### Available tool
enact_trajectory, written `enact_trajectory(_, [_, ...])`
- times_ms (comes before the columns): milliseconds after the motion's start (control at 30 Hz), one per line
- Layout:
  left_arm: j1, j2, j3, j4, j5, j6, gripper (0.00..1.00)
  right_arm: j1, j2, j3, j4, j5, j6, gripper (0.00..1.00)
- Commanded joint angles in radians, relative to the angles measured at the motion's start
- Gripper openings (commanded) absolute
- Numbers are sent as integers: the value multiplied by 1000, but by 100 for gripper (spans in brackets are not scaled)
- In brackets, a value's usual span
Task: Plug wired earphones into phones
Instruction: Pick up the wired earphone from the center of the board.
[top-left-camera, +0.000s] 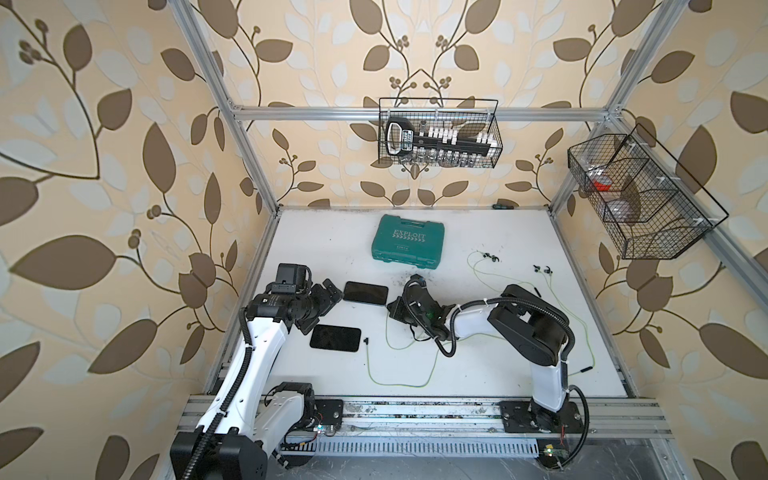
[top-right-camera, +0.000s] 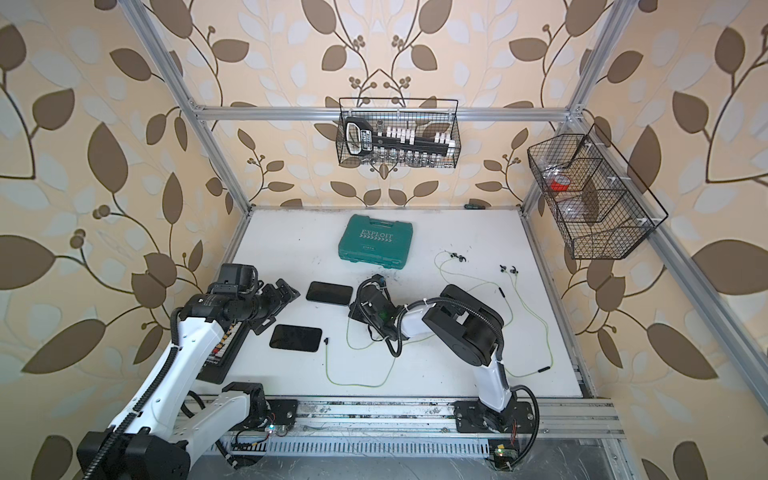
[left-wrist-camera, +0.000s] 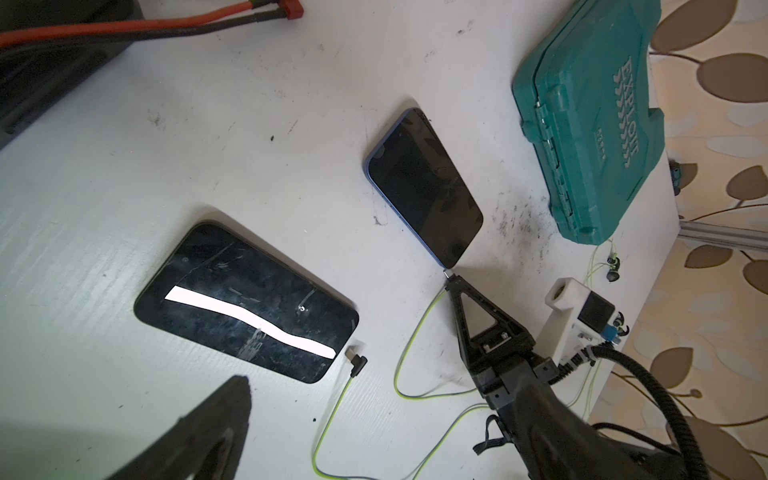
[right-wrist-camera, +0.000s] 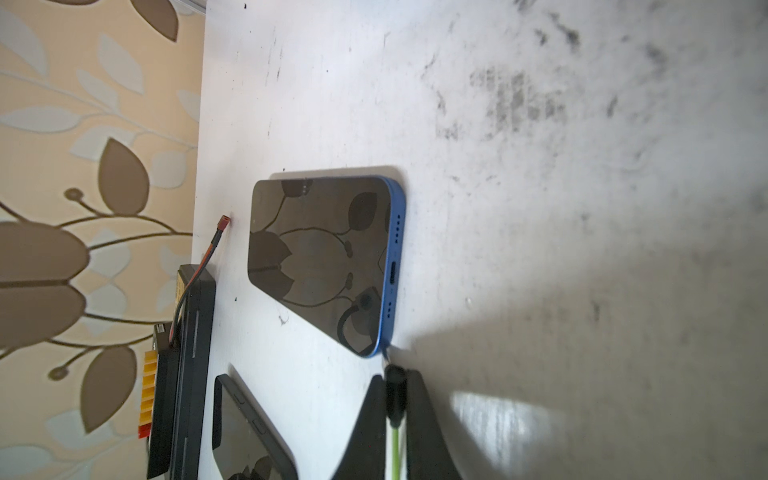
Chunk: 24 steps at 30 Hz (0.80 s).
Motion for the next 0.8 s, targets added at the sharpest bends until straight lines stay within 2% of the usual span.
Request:
enact_trajectory(0, [11, 2, 4, -12, -9, -1, 99, 0, 26, 0, 16, -6, 28, 9])
enact_trajectory(367, [13, 5, 7, -13, -22, 0, 99, 1, -14, -12, 24, -5, 0, 6])
enact_trajectory(433, [13, 11, 24, -49, -74, -7, 97, 0, -48, -24, 11, 2, -17, 5])
enact_trajectory(567, [13, 14, 75, -139, -256, -53, 97, 0, -133, -60, -59, 27, -76, 5])
enact_trajectory(600, [13, 12, 75, -142, -272, -68, 97, -1, -158, -79, -68, 37, -90, 2])
enact_trajectory(667, [13, 13, 63, -120, -242, -86, 96, -6, -209, -116, -86, 50, -114, 2])
enact_trajectory(767, [11, 42, 40, -83, -165, -152, 89, -22, -296, -188, -77, 26, -165, 2])
